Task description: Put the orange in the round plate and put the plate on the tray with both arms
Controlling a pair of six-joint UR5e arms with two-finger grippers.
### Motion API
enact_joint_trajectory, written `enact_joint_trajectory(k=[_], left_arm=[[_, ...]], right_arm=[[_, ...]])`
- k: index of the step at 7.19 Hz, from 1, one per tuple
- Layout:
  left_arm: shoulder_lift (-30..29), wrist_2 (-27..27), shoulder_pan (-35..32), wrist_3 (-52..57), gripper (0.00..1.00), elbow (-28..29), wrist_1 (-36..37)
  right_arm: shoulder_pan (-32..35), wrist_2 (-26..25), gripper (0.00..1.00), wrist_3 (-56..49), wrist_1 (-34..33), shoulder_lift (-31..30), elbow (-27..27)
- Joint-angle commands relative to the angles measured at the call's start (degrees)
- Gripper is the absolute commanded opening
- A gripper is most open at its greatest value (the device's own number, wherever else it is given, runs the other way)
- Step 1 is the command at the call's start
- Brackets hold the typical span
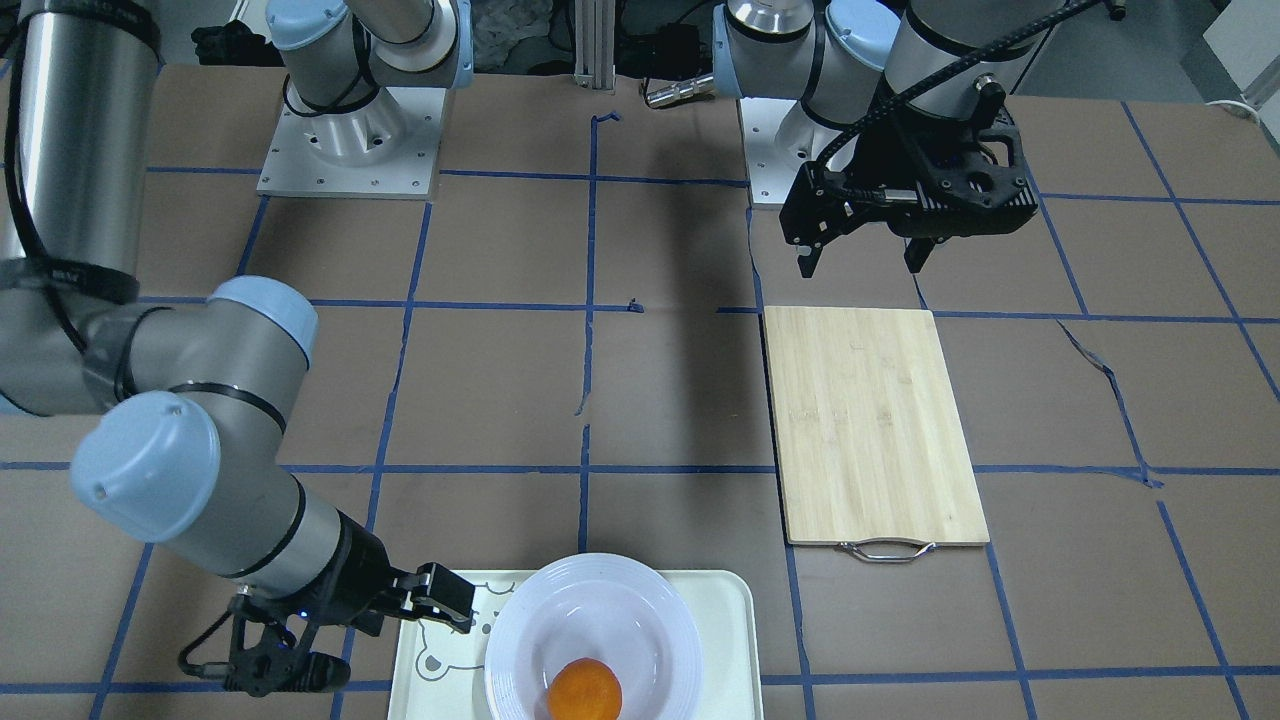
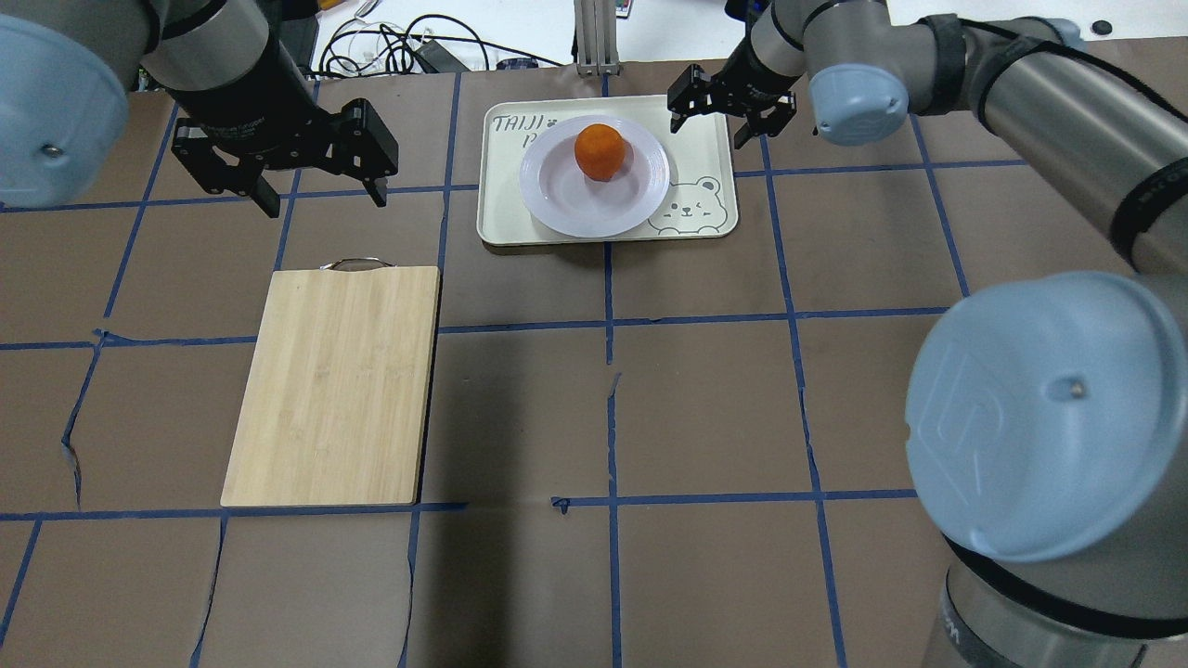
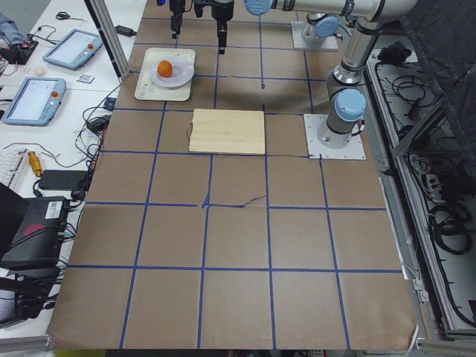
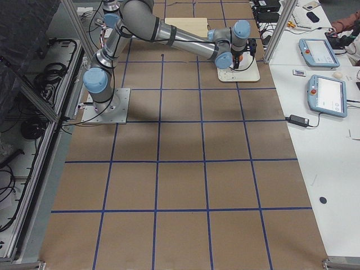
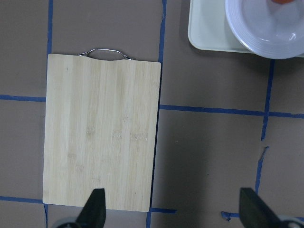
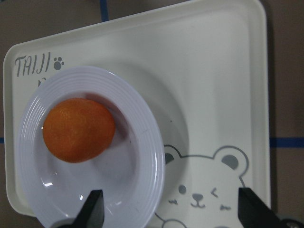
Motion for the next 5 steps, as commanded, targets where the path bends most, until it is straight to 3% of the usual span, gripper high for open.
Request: enact_joint_trajectory(k=[1, 3, 5], left_arm=[[0.04, 0.00, 0.00, 0.00, 1.00, 0.00, 0.00], [0.04, 0.00, 0.00, 0.00, 1.00, 0.00, 0.00], [0.04, 0.00, 0.00, 0.00, 1.00, 0.00, 0.00]], right_arm=[[-0.02, -9.59, 1.00, -0.43, 15.89, -10.50, 0.91], [-0.28, -11.55, 1.00, -0.52, 28.74, -20.87, 5.90], [-0.37, -15.93, 1.00, -0.43, 30.38, -29.67, 13.37]])
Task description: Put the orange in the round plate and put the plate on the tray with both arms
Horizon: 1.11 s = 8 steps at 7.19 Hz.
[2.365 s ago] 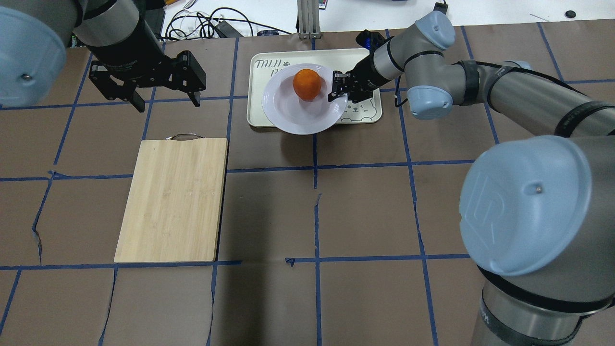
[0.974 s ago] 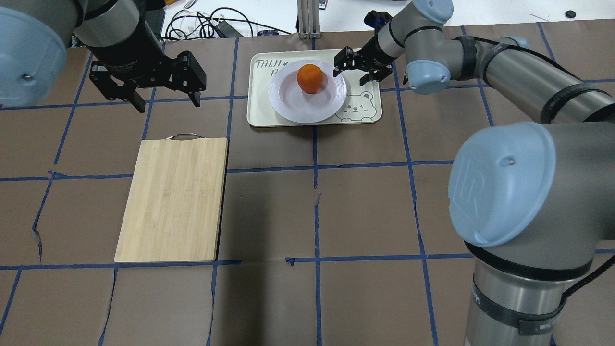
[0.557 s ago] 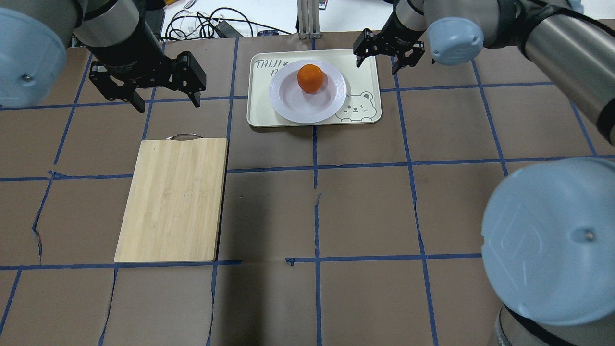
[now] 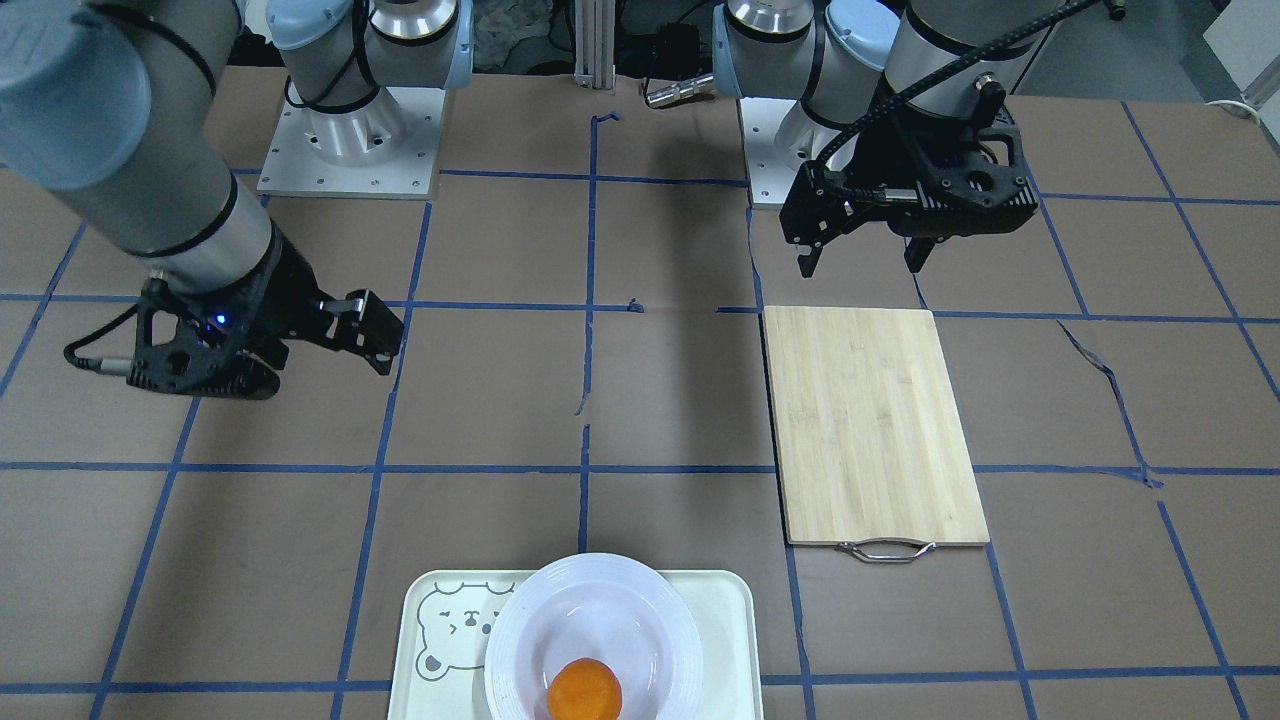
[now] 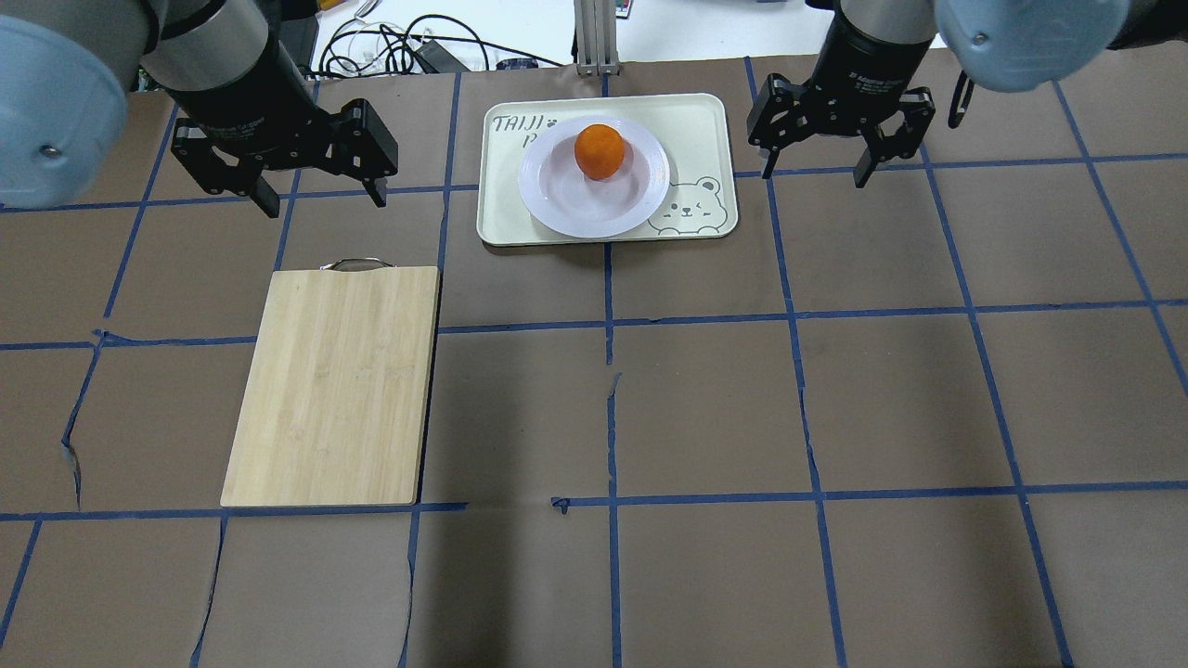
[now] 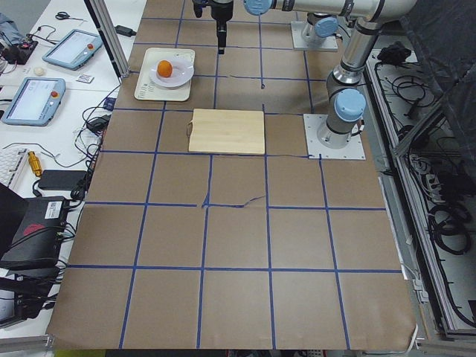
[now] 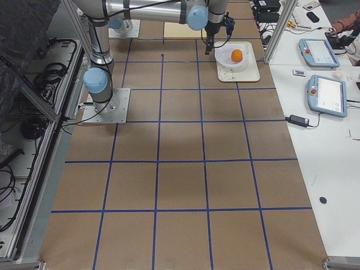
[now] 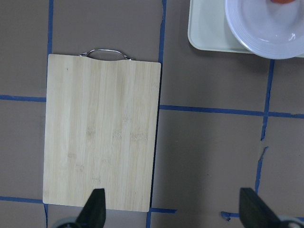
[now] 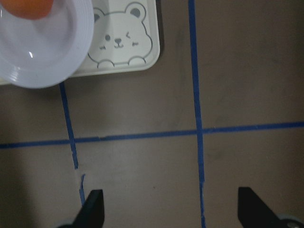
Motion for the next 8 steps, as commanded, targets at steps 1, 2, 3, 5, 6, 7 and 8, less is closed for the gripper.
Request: enact_joint_trajectory(k=[1, 2, 3, 5, 6, 7, 8], left_arm=[[0.00, 0.00, 0.00, 0.00, 1.00, 0.00, 0.00], [0.00, 0.00, 0.00, 0.00, 1.00, 0.00, 0.00], [0.00, 0.00, 0.00, 0.00, 1.00, 0.00, 0.00], [0.00, 0.00, 0.00, 0.00, 1.00, 0.00, 0.00], [0.00, 0.00, 0.00, 0.00, 1.00, 0.00, 0.00], [0.00, 0.00, 0.00, 0.00, 1.00, 0.00, 0.00], [0.00, 0.00, 0.00, 0.00, 1.00, 0.00, 0.00]], right_arm=[[-0.08, -3.29, 1.00, 0.72, 2.18, -8.20, 6.75], [-0.08, -3.29, 1.00, 0.81, 2.27, -9.27, 7.47], [-0.08, -3.21, 1.00, 0.81, 2.28, -9.54, 7.39], [-0.08, -3.21, 1.00, 0.72, 2.28, -9.46, 7.48], [-0.08, -3.03, 1.00, 0.72, 2.28, -9.46, 7.57], [-0.08, -2.77, 1.00, 0.63, 2.10, -9.28, 7.74], [-0.08, -2.77, 1.00, 0.72, 2.10, -9.28, 7.74]])
